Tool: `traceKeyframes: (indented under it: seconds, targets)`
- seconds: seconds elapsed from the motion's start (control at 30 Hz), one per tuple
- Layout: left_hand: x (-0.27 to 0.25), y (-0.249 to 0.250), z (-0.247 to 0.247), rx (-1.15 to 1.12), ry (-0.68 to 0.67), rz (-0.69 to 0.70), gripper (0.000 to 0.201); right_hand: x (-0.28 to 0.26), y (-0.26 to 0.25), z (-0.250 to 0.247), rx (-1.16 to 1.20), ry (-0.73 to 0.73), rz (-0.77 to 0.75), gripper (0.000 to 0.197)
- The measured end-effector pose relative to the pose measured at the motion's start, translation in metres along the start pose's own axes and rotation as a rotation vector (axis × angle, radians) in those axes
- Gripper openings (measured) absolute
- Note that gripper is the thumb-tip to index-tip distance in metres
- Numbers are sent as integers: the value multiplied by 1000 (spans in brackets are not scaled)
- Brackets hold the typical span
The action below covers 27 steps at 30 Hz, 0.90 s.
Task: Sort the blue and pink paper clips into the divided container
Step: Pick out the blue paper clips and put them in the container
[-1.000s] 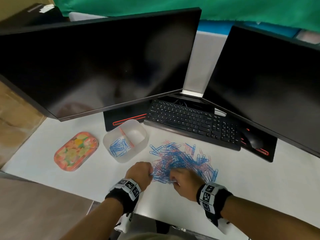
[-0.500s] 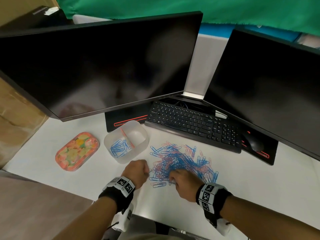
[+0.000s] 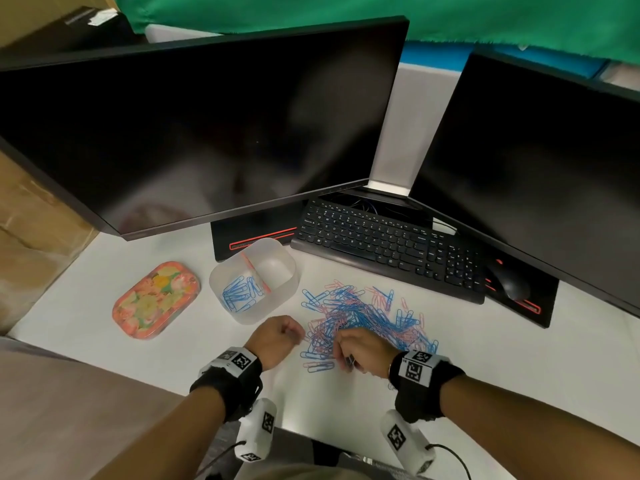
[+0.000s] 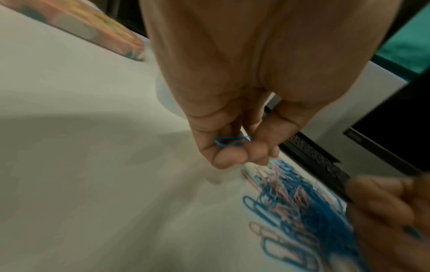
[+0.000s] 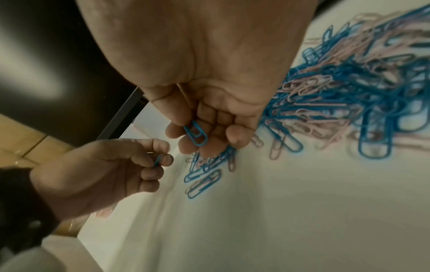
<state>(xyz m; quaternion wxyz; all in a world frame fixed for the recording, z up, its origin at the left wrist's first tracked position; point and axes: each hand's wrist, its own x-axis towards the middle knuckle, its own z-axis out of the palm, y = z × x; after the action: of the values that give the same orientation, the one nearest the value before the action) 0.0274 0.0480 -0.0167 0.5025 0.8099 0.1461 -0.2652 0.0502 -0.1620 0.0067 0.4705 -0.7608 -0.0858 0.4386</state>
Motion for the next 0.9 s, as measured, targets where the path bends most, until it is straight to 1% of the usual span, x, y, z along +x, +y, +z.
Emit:
traceKeyframes:
  seconds: [0.07,0.1,0.17,0.2,0.23,0.3,0.33,0.4,0.53,0.67,0.8,0.9]
  targets:
    - [1,-3,5,191,8,24,8,4,-2,4,29,8,44,17]
    - [0,-5,9,293,12,41,6,6,-2,6,-11,16,53,14]
    - [-1,-9,16,501,22,108,11,10,1,12,-252,30,-6,16]
    - [-1,-11,19,577,26,146,13,10,1,15,-409,35,-49,12]
    - [-1,-13,20,623,36,171,12,8,1,19,-577,45,-101,10]
    - [0,-15,20,643,47,191,7,6,2,24,-850,67,-210,19]
    - [1,-17,21,642,46,193,10,6,3,26,-926,70,-246,22]
    - [1,-17,20,642,41,190,11,11,4,29,-1016,68,-254,22]
    - [0,-20,16,612,55,205,9,17,6,32,-1092,69,-235,19]
    - [-3,-21,9,534,72,186,9,18,7,29,-1084,73,-231,20]
    - [-3,-19,2,414,81,170,12,16,7,24,-981,93,-262,14]
    - [-4,-19,-3,373,58,175,17,12,5,18,-809,126,-267,8]
